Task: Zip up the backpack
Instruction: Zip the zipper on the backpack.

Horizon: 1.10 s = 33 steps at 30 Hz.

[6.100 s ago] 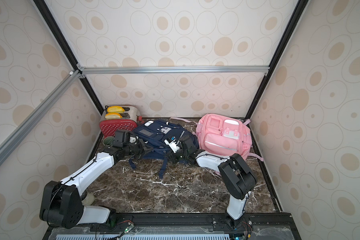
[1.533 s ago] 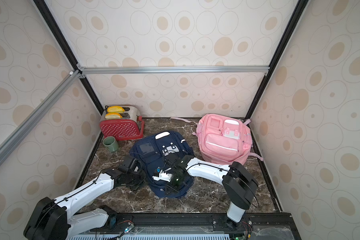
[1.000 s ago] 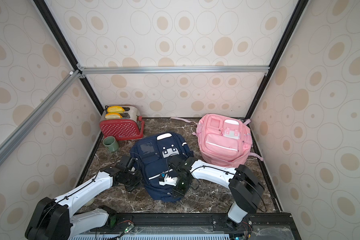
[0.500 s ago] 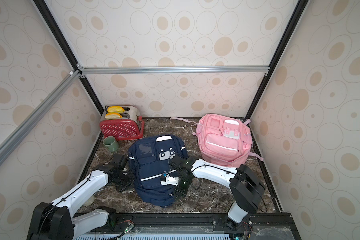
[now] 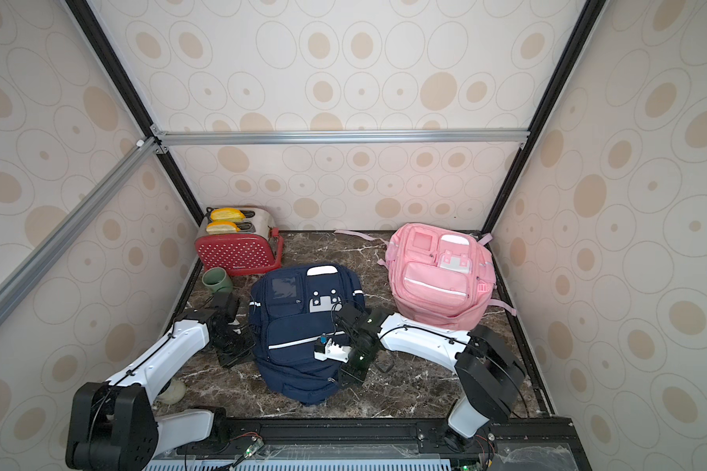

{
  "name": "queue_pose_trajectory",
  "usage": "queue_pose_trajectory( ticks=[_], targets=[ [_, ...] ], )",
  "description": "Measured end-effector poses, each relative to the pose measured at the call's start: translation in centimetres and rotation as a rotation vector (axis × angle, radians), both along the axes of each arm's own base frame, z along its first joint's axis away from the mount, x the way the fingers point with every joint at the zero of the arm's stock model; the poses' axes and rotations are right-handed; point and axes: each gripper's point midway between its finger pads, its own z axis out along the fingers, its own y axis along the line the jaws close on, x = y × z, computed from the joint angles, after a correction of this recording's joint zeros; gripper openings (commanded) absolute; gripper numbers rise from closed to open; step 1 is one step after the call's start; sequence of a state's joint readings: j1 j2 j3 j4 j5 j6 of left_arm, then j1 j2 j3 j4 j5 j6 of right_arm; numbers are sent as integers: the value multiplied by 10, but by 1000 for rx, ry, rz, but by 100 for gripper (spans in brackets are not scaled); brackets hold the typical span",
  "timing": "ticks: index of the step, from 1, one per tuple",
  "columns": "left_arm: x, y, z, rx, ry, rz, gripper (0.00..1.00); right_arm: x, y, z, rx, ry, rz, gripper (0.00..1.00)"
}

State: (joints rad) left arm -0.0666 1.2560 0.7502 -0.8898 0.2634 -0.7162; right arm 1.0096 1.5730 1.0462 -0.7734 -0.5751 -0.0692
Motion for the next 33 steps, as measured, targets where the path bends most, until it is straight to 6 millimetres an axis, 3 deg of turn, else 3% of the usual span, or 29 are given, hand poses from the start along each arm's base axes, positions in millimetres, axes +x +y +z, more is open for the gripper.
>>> queue_pose_trajectory(
  ticks=[10, 19, 25, 29, 33],
  targets=[
    [6, 21, 2, 5, 34, 4, 0, 2, 5, 13, 51, -22, -6, 0],
    [9, 23, 4, 8, 48, -25, 1, 1, 11, 11, 56, 4, -1, 0],
    [21, 26, 15, -3, 2, 7, 42, 4, 23, 13, 36, 53, 1, 0],
    [39, 23, 48, -33, -125, 39, 50, 9, 35, 13, 30, 80, -7, 0],
    [37, 13, 83, -85, -232, 52, 50, 12, 42, 17, 40, 80, -11, 0]
  ],
)
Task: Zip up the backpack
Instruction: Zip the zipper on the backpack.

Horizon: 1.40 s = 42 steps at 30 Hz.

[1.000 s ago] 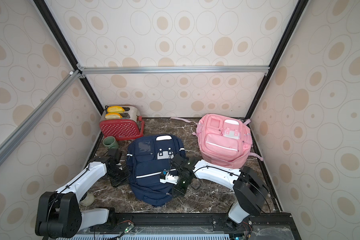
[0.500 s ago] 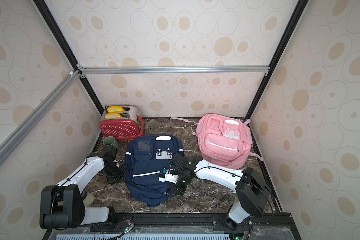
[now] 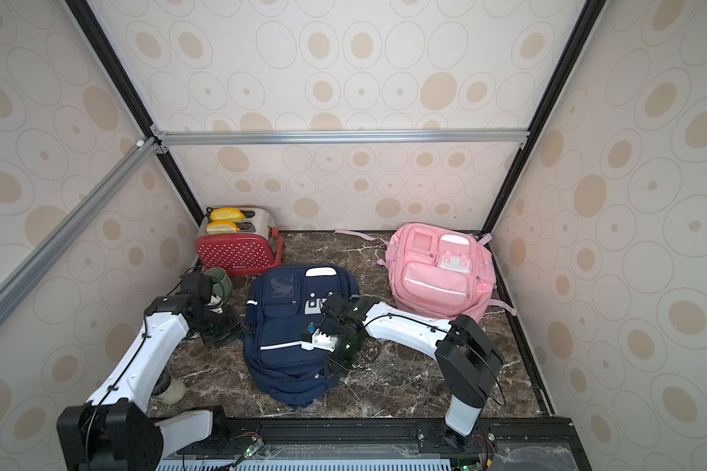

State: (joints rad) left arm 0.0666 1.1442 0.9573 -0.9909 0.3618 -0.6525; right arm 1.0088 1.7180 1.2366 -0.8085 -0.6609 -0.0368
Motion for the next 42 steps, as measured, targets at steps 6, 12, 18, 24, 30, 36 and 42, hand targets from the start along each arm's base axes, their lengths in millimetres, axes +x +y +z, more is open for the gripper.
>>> queue_pose_trajectory(
  ticks=[6, 12, 18, 24, 30, 36, 42],
  targets=[
    [-33, -55, -3, -118, 46, -77, 50, 0, 0, 1, -2, 1, -6, 0],
    [-66, -93, -21, -219, 143, -74, 51, 1, 0, 0, -9, 3, -16, 0],
    [-73, -115, -33, -286, 167, -28, 51, 2, 0, 0, -17, 6, -31, 0],
    [-72, -132, -37, -322, 182, -12, 51, 5, 0, -2, -28, -13, -39, 0],
    [-77, -138, -34, -374, 199, 16, 51, 11, -1, -6, -42, -51, -47, 0],
    [-85, -140, -22, -440, 227, 72, 53, 20, 0, -10, -45, -103, -58, 0],
    [-86, -150, -16, -497, 268, 131, 58, 29, 3, -12, -40, -151, -68, 0]
  ],
)
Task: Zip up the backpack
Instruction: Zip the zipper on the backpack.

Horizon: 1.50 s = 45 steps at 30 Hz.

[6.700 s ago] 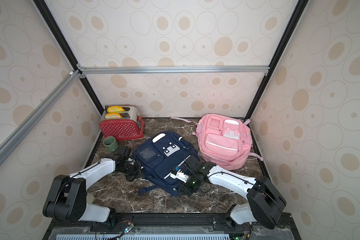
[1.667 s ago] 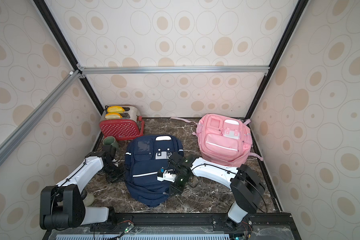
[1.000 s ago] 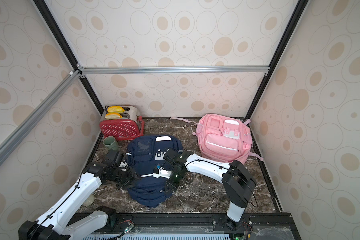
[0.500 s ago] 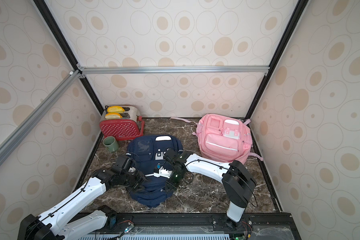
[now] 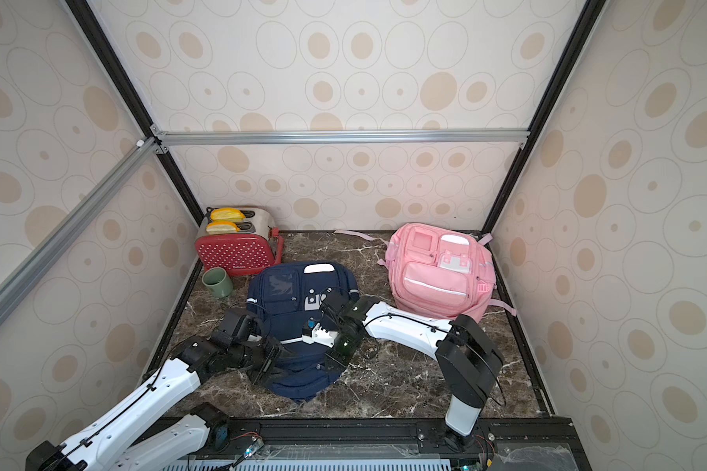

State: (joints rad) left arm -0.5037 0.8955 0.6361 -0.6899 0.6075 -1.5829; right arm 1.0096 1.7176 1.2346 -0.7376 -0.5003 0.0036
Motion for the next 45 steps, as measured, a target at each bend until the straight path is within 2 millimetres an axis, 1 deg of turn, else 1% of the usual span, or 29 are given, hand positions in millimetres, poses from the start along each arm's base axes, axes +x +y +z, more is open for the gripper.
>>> queue_pose_trajectory(
  ticks=[2, 7, 9, 12, 16, 22, 24, 26, 30, 38, 45],
  targets=[
    [-3, -3, -3, -15, 20, 3, 57, 2, 1, 0, 1, -10, 0, 0],
    [-19, 1, -28, -16, 109, 53, 57, 5, 2, 2, 5, -29, 6, 0],
    [-22, 1, -30, -17, 123, 65, 57, 5, 2, 2, 6, -33, 8, 0],
    [-21, -4, -28, -26, 117, 64, 56, 5, 2, 2, 8, -34, 12, 0],
    [-11, -7, -31, -25, 98, 84, 56, 4, 2, 2, 9, -33, 16, 0],
    [-4, -9, -43, -7, 105, 102, 46, -3, -4, 7, 17, -37, 26, 0],
    [-3, -9, -47, -3, 109, 103, 39, -4, -4, 10, 25, -44, 32, 0],
    [-3, -9, -50, 2, 113, 103, 27, -5, -6, 11, 26, -52, 39, 0],
    [-5, -8, -56, 15, 115, 98, 0, -9, -12, 10, 23, -55, 49, 0],
    [-5, -8, -59, 18, 92, 81, 0, -15, -23, 2, 11, -75, 79, 0],
    [-6, -6, -58, 18, 64, 63, 0, -13, -38, -12, -30, -133, 101, 0]
  ],
)
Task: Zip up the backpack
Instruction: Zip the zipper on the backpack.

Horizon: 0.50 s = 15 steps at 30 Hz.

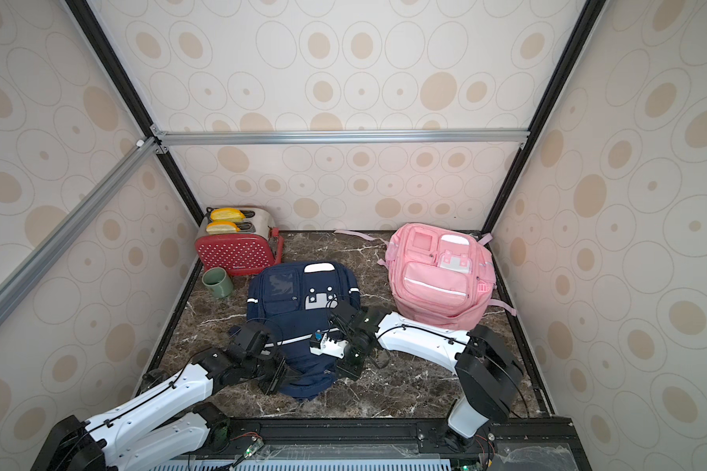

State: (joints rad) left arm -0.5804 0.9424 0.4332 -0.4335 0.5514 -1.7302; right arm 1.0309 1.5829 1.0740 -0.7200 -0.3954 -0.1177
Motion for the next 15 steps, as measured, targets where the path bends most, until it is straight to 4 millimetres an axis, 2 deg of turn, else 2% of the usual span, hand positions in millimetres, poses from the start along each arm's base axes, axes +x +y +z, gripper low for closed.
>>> queue_pose_trajectory(
  ticks=[5, 15],
  targets=[
    [-1, 5, 5, -5, -27, -1, 0, 9, -10, -4, -22, -35, -20, 0],
    [-6, 22, 14, 16, -58, -5, 0, 48, -43, -10, -93, -48, -147, 0]
  ],
)
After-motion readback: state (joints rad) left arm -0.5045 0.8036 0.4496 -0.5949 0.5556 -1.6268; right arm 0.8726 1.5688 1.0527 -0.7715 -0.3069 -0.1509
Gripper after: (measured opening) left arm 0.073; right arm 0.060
